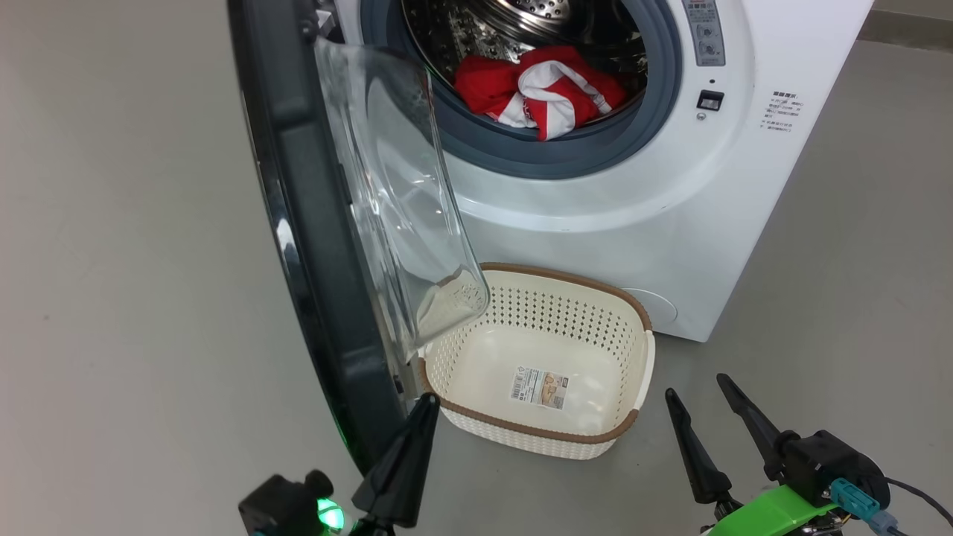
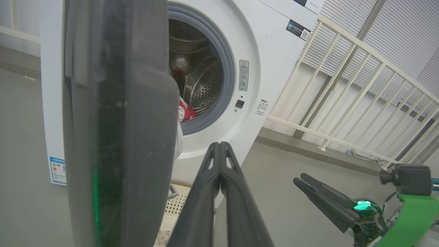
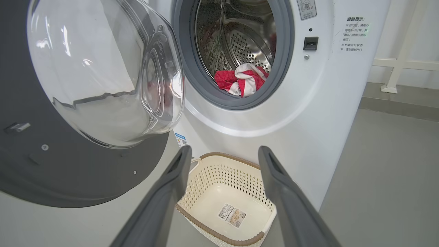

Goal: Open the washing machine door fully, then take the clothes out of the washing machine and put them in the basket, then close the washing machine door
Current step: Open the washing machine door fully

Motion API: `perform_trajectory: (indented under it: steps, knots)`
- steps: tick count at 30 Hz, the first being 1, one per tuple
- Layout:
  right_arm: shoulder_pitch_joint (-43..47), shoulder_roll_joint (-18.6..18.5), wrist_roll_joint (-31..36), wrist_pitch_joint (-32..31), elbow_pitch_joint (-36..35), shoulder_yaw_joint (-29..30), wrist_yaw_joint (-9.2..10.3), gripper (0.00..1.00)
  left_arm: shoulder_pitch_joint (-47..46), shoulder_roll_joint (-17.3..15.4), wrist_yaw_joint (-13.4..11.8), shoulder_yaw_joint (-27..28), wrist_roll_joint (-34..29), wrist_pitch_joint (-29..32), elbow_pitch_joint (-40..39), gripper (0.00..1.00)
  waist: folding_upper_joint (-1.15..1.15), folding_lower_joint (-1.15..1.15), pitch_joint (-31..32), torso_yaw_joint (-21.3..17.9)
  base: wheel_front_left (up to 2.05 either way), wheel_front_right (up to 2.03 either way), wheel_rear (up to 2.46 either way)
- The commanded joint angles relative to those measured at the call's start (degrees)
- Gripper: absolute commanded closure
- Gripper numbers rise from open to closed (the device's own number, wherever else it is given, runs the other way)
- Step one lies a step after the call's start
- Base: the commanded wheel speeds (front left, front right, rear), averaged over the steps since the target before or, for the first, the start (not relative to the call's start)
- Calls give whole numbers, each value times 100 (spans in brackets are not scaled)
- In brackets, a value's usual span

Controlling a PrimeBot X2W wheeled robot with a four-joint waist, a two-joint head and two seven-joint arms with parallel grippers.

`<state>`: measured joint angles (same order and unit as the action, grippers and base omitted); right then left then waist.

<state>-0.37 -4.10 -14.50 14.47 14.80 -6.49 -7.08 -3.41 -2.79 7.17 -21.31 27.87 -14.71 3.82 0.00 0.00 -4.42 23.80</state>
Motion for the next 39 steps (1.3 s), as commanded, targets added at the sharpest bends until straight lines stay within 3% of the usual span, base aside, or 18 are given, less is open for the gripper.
perform_trajectory:
  steps: [1, 8, 17, 25, 39]
  knots:
    - [-172, -5, 52, 52, -161, -113, -41, 0, -251, -26, 32, 166, 58, -29, -75, 100, 0, 0, -2, 3, 0, 0, 0]
    - [-206, 14, 69, 52, -172, -144, -41, 0, -447, -52, 32, 454, 203, -29, 435, 100, 0, 0, -18, -2, 0, 0, 0]
    - [-187, 13, 86, 52, -208, -104, -41, 0, -225, -61, 32, 922, 134, -29, 430, 100, 0, 0, -16, 79, 0, 0, 0]
    - [-168, 14, 65, 52, -229, -102, -41, 0, 70, -75, 32, 1757, 40, -29, 336, 100, 0, 0, 5, 197, 0, 0, 0]
    - [-211, -8, 53, 52, -220, -163, -41, 0, -375, -382, 32, 3184, 191, -29, 934, 100, 0, 0, -79, 165, 0, 0, 0]
